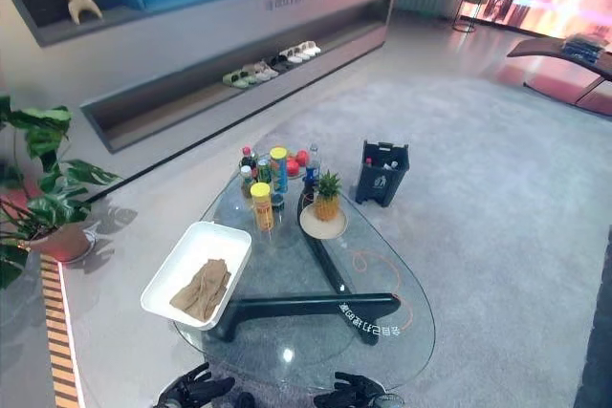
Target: Wipe the table with a cloth and put it in the basket.
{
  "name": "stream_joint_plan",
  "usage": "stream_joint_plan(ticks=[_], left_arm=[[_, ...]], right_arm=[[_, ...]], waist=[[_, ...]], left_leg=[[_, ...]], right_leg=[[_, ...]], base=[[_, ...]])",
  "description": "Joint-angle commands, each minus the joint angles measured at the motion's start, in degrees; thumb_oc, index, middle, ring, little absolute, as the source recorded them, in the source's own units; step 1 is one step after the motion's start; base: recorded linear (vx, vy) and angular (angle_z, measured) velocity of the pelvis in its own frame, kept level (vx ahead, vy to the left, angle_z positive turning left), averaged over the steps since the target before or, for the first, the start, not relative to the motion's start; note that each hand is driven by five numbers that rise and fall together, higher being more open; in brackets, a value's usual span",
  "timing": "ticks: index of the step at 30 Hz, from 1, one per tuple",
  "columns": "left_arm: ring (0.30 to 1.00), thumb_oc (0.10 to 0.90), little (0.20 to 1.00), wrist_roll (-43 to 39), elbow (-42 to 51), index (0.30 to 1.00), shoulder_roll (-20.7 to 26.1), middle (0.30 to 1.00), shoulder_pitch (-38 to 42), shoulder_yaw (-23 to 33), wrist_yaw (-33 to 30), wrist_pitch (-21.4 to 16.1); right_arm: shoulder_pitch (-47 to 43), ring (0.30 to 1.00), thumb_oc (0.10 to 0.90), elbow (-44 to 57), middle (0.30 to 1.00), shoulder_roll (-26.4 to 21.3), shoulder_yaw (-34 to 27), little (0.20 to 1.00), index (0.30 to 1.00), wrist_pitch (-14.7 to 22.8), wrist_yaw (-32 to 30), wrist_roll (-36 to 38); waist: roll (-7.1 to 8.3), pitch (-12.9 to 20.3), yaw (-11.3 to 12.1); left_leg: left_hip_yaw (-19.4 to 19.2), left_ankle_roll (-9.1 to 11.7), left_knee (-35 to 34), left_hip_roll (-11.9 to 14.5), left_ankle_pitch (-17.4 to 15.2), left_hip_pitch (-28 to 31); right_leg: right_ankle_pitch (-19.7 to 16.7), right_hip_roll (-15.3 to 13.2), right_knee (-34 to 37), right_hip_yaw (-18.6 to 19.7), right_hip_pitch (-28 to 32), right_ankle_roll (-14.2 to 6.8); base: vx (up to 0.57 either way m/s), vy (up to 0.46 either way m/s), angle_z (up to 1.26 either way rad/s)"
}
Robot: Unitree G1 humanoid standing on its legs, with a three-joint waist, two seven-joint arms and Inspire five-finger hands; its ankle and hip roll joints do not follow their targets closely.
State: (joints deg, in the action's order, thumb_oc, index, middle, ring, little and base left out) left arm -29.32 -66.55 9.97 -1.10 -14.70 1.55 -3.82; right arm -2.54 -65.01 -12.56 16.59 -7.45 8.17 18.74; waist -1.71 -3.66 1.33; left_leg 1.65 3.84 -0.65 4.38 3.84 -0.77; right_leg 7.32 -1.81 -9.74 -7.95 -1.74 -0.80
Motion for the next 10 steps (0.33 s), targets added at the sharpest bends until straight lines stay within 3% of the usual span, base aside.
stream_joint_plan(ticks=[1,10], left_arm=[[0.9,0.8,0.9,2.29,-3.51,0.9,0.35,0.9,1.82,0.09,2.86,-0.68],[0.9,0.8,0.9,2.69,-6.42,0.9,-0.06,0.9,1.9,1.89,4.15,-0.75]], right_arm=[[-0.2,0.9,0.8,-3.61,0.9,1.13,-0.22,0.9,0.9,-0.86,-0.76,1.24],[0.06,0.9,0.8,-8.6,0.9,1.72,-2.57,0.9,0.9,0.64,0.22,0.94]], waist=[[2.9,-1.58,-0.16],[2.35,-0.11,-0.98]], left_leg=[[-2.63,-1.49,1.52,-4.26,-3.98,3.08],[-3.64,-1.83,-0.64,-3.92,-4.03,5.14]], right_leg=[[-8.51,-0.88,12.42,-0.56,6.56,-2.04],[-8.61,-0.8,13.25,0.27,7.52,-2.2]], base=[[0.05,0.006,-0.01],[0.03,0.005,-0.05]])
